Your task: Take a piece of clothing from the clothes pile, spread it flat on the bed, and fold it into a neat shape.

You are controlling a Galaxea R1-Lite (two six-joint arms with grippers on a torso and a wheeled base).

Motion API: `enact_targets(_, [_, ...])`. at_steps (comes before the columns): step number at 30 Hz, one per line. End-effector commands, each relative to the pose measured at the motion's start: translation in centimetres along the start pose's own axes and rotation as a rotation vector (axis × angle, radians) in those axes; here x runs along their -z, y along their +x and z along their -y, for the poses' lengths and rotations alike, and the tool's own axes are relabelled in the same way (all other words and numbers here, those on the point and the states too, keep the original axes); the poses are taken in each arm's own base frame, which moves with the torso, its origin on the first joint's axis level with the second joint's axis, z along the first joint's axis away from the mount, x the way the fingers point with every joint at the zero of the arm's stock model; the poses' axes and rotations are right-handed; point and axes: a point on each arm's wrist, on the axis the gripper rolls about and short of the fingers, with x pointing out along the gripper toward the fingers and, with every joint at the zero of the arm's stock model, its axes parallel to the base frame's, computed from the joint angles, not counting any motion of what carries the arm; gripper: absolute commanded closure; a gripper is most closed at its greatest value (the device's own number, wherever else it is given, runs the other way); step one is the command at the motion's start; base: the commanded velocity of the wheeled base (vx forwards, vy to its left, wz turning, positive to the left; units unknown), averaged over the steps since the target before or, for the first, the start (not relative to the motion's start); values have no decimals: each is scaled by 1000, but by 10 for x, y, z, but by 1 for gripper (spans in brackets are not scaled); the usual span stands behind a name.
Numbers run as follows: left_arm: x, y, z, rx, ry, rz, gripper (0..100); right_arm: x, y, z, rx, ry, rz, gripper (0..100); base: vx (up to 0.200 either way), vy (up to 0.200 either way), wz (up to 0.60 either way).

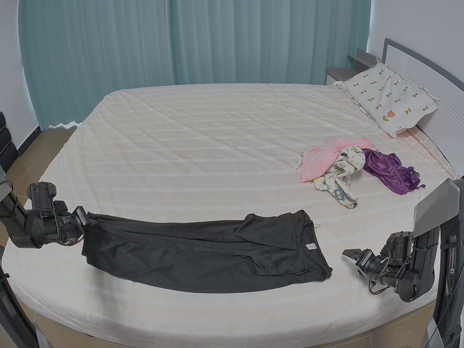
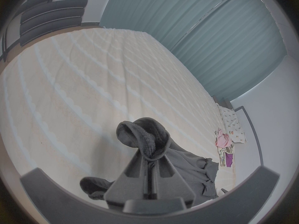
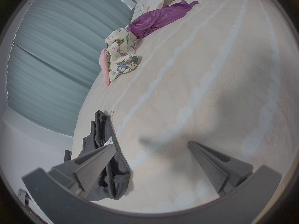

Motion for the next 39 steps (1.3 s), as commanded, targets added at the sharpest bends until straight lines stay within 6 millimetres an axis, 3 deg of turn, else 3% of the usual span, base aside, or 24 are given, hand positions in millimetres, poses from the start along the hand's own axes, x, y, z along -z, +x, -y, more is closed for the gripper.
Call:
enact_targets(1, [6,-19,40,52,32,-8,100,-1,0,-1,-8,-2,6,0,0,0,0])
enact_targets(2, [6,-19,40,52,32,-8,100,-1,0,-1,-8,-2,6,0,0,-200,0])
enact_targets(3, [15,-18,54,44,28,-25,100,-1,0,-1,-7,-1,7,0,0,-200,0])
enact_targets(11, [56,-6,105,0,65,-90,100,-2,0,-1,-21,1,-1,0,0,-200,0])
enact_targets(12, [56,-6,105,0,65,-90,100,-2,0,-1,-21,1,-1,0,0,-200,0])
enact_targets(13, [65,-4,120,-6,58,-107,100,-2,0,-1,-21,1,-1,0,0,-200,0])
enact_targets(19, [86,0,154,-26,55,-127,100,-5,1,-2,-32,9,10,0,0,-200,0])
enact_targets(27, [104,13,182,-28,54,-162,100,-6,1,-4,-62,7,-6,0,0,-200,0])
enact_targets(39, [131,40,205,-26,94,-215,100,-6,2,-4,-62,7,-6,0,0,-200,0])
